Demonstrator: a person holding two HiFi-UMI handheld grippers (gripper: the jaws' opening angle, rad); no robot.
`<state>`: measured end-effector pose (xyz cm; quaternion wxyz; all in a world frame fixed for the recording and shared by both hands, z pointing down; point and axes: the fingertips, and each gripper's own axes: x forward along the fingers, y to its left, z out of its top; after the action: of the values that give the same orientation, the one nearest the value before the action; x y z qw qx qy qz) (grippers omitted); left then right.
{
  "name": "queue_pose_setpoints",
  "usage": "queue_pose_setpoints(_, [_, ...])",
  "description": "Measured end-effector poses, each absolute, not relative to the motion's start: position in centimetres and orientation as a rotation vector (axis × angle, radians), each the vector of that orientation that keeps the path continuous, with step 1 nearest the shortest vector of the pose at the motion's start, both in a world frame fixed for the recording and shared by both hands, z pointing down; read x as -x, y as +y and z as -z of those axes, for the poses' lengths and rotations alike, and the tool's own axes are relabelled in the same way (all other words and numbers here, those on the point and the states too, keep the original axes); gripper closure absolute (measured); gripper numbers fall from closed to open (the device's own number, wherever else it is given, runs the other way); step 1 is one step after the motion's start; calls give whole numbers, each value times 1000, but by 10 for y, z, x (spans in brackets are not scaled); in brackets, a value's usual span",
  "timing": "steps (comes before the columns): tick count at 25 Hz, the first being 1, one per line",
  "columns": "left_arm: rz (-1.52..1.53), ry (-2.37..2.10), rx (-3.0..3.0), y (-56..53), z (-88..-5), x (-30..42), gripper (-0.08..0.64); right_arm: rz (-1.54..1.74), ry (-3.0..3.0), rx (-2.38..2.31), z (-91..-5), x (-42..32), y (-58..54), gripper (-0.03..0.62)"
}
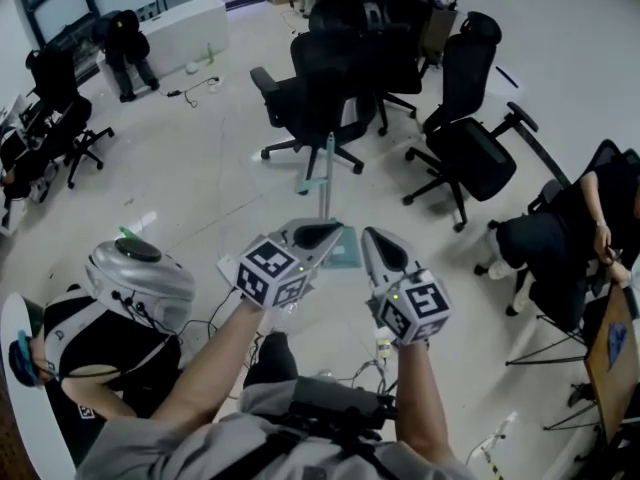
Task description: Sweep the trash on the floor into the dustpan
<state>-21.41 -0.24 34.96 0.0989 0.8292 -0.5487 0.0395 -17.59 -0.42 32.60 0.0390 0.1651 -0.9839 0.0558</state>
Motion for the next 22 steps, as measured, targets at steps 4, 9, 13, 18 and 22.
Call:
queue_pose_setpoints(4, [-173,-1556,-2448,-55,-386,270,560,-202,-2966,-567,-353,231,-55,592])
queue_pose_setpoints(9, [-284,-1506,-2421,-120,-442,335,560,-247,-2875,-645,-383,286,-119,592])
queue_pose_setpoints(13, [-418,-1463,-2377,-163,-503,374,559,-299,-2810,-706,-405,311,-158,592])
queue_pose_setpoints(18, [-511,-1371,-2326,-210,-559,393,424,-357,-2741,-741,-428,330,-198,592])
queue_pose_setpoints(22, [-602,-1292,-2287,-231,-600,394,320,-413,-2694,-749,-451,336,-216,565])
